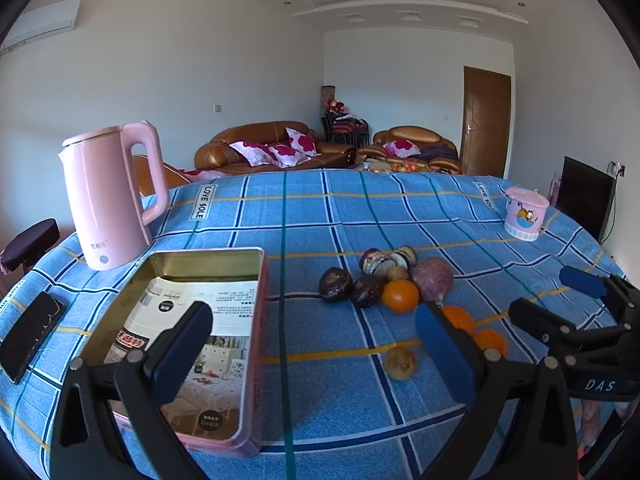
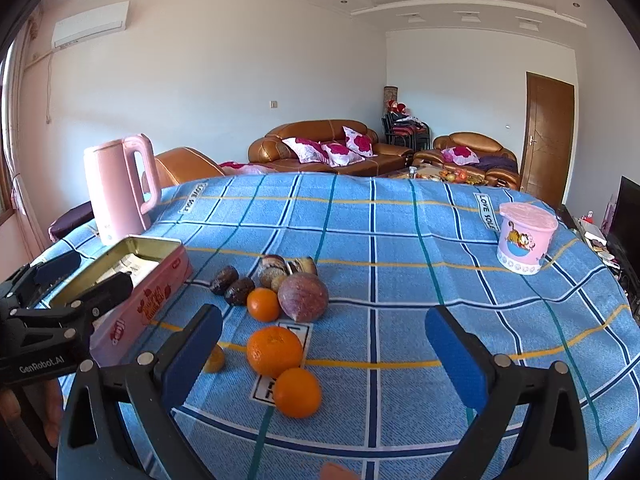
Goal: Organize fruits
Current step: 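Grasp the orange with the right tool while the left tool grasps the small brown fruit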
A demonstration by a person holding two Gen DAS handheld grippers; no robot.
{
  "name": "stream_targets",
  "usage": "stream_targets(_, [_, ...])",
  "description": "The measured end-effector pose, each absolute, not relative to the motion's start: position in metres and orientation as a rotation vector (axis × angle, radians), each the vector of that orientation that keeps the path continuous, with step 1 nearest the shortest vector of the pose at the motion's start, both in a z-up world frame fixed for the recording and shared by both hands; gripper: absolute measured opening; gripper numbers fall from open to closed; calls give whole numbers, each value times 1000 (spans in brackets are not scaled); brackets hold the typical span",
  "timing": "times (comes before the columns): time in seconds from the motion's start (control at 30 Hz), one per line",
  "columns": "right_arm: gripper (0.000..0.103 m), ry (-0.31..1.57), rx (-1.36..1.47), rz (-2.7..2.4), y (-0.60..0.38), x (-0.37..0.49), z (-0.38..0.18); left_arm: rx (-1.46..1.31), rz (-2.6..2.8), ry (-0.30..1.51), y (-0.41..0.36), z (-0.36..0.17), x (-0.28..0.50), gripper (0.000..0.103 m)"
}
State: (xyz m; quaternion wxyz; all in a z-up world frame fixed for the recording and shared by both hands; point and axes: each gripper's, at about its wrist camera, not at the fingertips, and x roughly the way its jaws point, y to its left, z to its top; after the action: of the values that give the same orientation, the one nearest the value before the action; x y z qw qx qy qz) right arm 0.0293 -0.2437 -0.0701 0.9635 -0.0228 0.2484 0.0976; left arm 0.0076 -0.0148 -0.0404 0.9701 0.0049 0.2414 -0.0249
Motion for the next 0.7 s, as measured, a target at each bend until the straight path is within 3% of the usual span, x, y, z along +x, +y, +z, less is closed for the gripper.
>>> stream_targets(0.1, [98,547,-52,198,-249,32,-87,31,-78,504,-26,-50,10,102])
stream_targets(0.17, [82,573,-58,213,-249,35,-95,42,-93,515,-30,-54,11,100])
stream_targets(0.33, [77,608,-85,275,-239,37,-107,52,-124,531,-35,-58,14,91])
stream_targets(0.5, [64,667,-89,319,-232,43,-118,68,-155,562,-41,-62,17,81])
stream_targets(0.7, [40,708,-58,373,-233,47,-125,96,-201,598,-53,-66,21,78])
